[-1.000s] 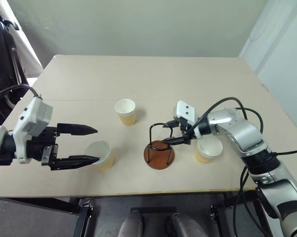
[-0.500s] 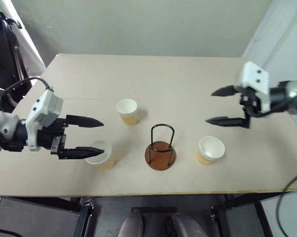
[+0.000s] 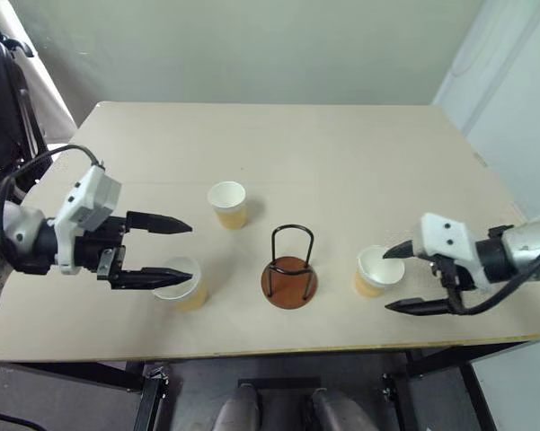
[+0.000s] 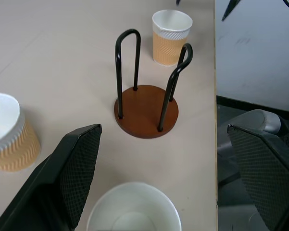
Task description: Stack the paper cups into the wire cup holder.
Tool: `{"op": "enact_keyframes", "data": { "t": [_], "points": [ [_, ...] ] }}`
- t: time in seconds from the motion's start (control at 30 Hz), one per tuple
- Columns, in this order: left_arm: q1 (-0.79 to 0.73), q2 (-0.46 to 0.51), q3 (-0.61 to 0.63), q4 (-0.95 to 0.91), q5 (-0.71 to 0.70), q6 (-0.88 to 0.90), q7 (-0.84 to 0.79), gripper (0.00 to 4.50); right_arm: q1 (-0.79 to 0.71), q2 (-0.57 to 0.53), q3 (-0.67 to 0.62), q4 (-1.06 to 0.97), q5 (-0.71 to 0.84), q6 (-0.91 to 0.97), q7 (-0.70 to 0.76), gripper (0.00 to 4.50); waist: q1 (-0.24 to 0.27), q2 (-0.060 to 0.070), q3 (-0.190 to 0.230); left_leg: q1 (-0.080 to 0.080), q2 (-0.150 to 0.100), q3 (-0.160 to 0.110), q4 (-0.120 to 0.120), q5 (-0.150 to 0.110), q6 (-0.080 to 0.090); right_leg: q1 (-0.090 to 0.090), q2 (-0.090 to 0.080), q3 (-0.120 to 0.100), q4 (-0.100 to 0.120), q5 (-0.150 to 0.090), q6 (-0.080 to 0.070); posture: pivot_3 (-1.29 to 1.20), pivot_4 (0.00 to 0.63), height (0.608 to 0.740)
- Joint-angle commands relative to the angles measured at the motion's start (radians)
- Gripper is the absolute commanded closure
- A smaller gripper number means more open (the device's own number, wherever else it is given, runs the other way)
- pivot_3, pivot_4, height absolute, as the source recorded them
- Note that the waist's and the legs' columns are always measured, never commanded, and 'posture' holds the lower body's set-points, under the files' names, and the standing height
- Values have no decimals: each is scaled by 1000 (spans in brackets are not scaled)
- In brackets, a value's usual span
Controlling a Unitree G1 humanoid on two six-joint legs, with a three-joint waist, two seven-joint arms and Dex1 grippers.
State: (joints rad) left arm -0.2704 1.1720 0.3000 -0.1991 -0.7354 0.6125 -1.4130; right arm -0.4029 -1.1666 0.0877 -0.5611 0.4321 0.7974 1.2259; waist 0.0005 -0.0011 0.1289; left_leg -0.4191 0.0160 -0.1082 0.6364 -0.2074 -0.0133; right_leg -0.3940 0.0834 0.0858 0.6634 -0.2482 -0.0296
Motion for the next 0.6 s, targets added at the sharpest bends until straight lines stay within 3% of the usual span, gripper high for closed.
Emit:
{"op": "enact_keyframes", "data": {
  "t": [0.03,0.1,0.2,0.53,0.6],
  "points": [
    [20,14,67,-42,-13,10,13,0,-32,11,68,39,-77,-60,-18,21,0,0,0,0,0,0,1,0,0,0,0,0,0,0,0,0,150,740],
    [35,15,83,-52,-13,16,22,0,-30,13,112,69,-131,-104,-21,21,0,0,0,0,0,0,1,0,1,0,0,0,0,1,0,0,150,740],
    [65,17,115,-70,-17,25,28,0,-47,33,146,94,-163,-135,-16,589,0,0,0,0,0,0,2,-1,2,0,0,0,0,3,1,0,150,740],
    [112,16,174,-102,-27,48,49,0,-90,66,157,126,-163,-175,42,4230,1,0,0,0,0,1,2,-1,2,0,0,0,0,3,0,0,150,740],
    [118,15,177,-103,-27,48,53,0,-90,66,149,123,-151,-174,57,4462,1,0,0,0,1,1,2,-1,2,0,0,0,0,4,0,0,150,740]
  ]
}}
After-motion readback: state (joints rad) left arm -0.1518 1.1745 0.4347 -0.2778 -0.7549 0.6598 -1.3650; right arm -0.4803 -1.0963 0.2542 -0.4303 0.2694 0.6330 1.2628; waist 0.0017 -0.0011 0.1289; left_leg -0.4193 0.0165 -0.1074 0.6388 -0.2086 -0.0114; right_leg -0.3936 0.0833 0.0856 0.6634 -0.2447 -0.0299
